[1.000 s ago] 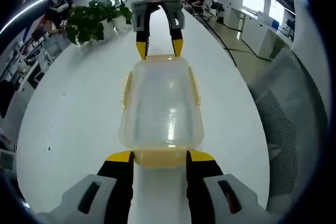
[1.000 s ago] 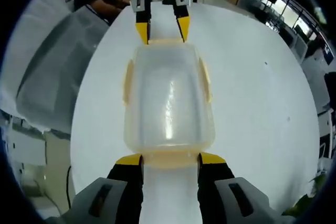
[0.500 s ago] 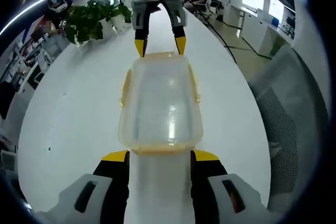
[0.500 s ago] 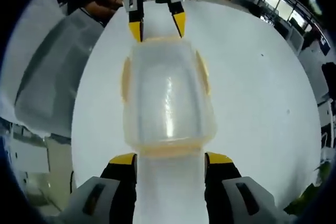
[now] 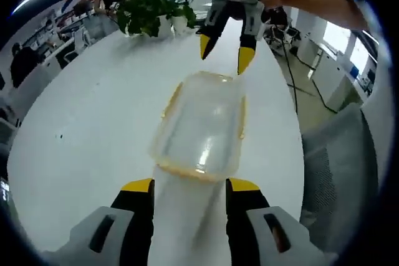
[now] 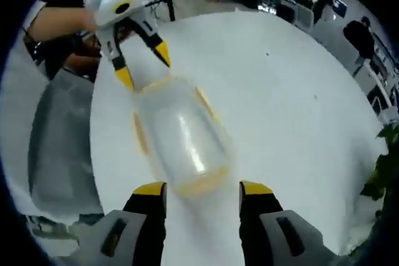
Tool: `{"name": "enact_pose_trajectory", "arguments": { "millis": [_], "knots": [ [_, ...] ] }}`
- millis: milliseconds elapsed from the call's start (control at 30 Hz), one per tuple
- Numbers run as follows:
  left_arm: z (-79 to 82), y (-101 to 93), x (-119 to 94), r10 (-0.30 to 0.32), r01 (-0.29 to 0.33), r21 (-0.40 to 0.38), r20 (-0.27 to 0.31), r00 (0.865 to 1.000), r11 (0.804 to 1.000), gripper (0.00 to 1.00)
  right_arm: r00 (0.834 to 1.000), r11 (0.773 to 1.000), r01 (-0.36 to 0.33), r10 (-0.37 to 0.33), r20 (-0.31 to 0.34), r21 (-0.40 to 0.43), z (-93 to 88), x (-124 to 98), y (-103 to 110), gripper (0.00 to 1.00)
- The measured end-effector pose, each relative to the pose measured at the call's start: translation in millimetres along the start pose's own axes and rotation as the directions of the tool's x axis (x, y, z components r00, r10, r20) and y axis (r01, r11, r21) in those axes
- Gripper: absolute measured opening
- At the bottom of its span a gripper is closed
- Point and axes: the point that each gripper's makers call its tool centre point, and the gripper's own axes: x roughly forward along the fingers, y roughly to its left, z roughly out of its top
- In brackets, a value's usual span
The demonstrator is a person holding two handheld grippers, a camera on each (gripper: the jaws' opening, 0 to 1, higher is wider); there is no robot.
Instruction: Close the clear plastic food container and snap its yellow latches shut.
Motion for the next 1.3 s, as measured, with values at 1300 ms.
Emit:
{"name": "enact_pose_trajectory", "arguments": {
  "millis": [1300],
  "knots": [
    [2.2, -12.2, 27, 0.055, -0.046, -0.554, 0.001, 0.998, 0.831, 0.29, 0.999, 0.813, 0.031, -0.035, -0.005, 0.582, -5.2, 33, 6, 0.27]
  ]
}}
